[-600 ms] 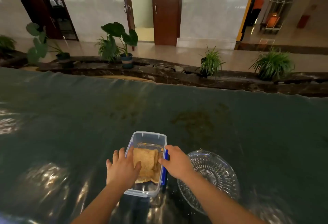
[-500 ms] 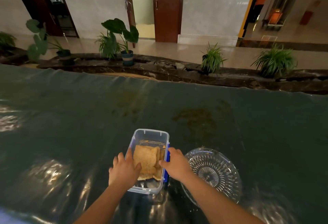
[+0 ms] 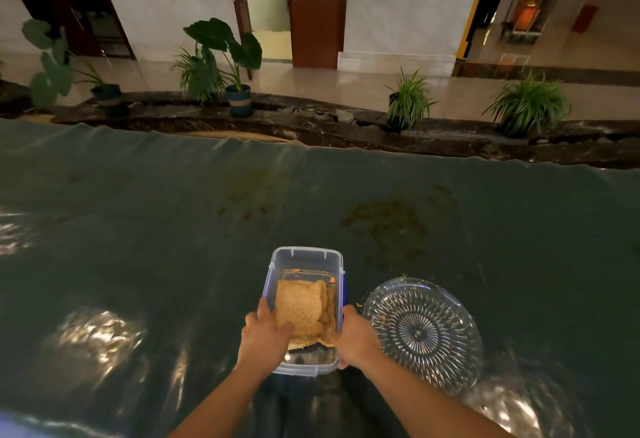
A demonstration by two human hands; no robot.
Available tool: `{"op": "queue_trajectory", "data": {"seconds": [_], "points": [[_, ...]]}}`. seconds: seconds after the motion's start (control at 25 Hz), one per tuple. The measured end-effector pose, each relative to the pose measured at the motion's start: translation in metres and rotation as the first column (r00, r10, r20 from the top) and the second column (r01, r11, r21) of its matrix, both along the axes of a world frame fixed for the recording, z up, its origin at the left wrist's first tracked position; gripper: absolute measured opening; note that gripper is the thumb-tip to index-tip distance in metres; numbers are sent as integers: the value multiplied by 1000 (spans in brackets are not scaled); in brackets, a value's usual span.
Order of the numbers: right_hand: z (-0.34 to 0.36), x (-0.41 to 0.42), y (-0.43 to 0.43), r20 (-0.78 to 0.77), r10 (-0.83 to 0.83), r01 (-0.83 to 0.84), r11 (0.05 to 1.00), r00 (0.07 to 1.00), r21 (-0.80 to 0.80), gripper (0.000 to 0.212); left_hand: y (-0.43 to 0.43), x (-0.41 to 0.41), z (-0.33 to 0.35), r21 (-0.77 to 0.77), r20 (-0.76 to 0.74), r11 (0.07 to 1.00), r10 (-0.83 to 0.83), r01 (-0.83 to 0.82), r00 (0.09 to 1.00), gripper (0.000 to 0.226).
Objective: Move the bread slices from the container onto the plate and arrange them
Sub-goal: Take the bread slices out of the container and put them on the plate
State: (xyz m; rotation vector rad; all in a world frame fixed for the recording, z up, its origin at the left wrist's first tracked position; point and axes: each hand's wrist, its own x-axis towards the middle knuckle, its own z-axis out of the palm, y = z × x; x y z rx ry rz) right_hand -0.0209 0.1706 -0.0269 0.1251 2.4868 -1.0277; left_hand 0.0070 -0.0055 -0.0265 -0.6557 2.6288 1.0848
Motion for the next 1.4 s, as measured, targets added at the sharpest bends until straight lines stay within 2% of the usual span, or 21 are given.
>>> {"op": "queue_trajectory", "data": {"seconds": [0.16, 0.32, 0.4, 0.52, 0.6, 0.64, 0.68, 0.76, 0.84, 0.96, 1.04, 1.16, 1.24, 1.4], "points": [[-4, 19, 8, 2, -52, 52, 998, 999, -30, 43, -5, 8, -10, 15, -18, 997, -80, 80, 997, 76], [-10, 31, 11, 47, -72, 76, 993, 996, -87, 43, -9, 7, -16, 7, -51, 995, -104, 104, 993, 64], [-6, 23, 15, 45, -14, 15, 1000, 999, -23, 48, -7, 8, -20, -7, -66, 993, -121, 121, 990, 69], [2, -10, 24, -251, 93, -10, 949, 964, 316, 41, -4, 12, -26, -68, -76, 987, -150, 145, 986, 77], [8, -34, 20, -393, 192, -43, 933, 899, 356, 35, -2, 13, -28, -104, -93, 985, -147, 137, 985, 79], [10, -44, 15, -398, 285, -131, 919, 872, 371, 35, -2, 14, -28, -120, -98, 984, -143, 131, 985, 79], [9, -54, 8, -366, 399, -244, 883, 841, 402, 39, -1, 14, -29, -139, -100, 983, -135, 120, 986, 79], [5, -69, -3, -230, 612, -430, 731, 757, 530, 55, 0, 14, -30, -172, -87, 979, -125, 109, 988, 79], [2, -84, -12, -139, 719, -471, 576, 681, 668, 69, 0, 14, -32, -188, -71, 976, -122, 107, 990, 80], [-4, -98, -28, -82, 775, -482, 468, 627, 740, 84, -1, 13, -36, -208, -61, 972, -120, 105, 991, 82], [-13, -102, -38, -2, 768, -569, 476, 641, 670, 92, 0, 14, -38, -246, -54, 962, -135, 118, 989, 84], [-27, -103, -43, 121, 700, -660, 581, 703, 475, 95, 0, 15, -40, -269, -45, 954, -146, 129, 988, 86], [-33, -103, -43, 104, 706, -664, 591, 700, 457, 93, 0, 16, -43, -274, -44, 953, -146, 129, 988, 86], [-30, -101, -49, -31, 694, -567, 612, 719, 552, 97, 0, 17, -46, -282, -56, 950, -154, 133, 986, 87]]}}
